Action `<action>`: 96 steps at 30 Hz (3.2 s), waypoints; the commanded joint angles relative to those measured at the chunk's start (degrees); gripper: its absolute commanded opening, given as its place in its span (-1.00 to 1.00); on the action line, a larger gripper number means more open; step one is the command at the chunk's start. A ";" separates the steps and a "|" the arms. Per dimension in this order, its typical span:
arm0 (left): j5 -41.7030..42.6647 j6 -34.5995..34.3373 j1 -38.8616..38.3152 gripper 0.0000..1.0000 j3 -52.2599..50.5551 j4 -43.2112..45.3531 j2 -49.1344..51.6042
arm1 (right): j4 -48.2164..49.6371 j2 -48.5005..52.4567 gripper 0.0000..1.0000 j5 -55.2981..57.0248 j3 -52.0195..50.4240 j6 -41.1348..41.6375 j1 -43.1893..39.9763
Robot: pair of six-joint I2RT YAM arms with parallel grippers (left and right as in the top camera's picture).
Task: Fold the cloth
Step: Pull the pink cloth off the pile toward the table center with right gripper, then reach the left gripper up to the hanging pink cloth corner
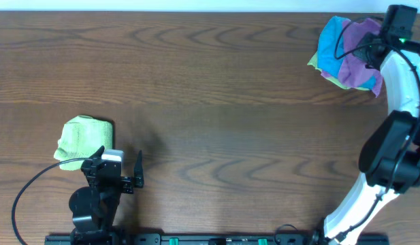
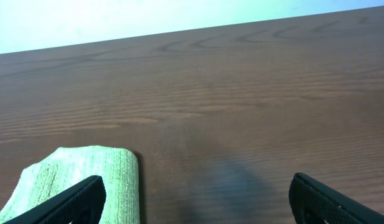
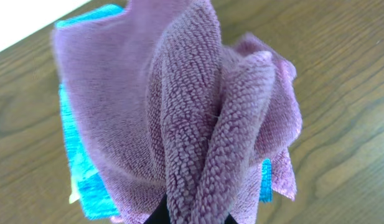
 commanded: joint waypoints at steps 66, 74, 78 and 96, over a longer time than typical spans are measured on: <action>-0.35 1.18 -0.28 0.91 -1.16 -0.59 -0.37 | -16.37 -17.44 -0.98 -15.78 -7.21 -5.60 48.41; -0.33 1.18 -0.28 0.90 -1.16 -0.57 -0.37 | -9.31 -11.43 -0.98 -16.22 -11.04 -3.87 48.26; -0.33 1.18 -0.28 0.91 -1.16 -0.57 -0.37 | -5.81 -7.67 -0.97 -15.34 -11.04 -3.85 47.87; 0.09 -10.58 -0.28 0.90 -1.16 -0.59 -0.37 | 4.68 -0.63 0.98 5.51 -10.99 -4.07 42.82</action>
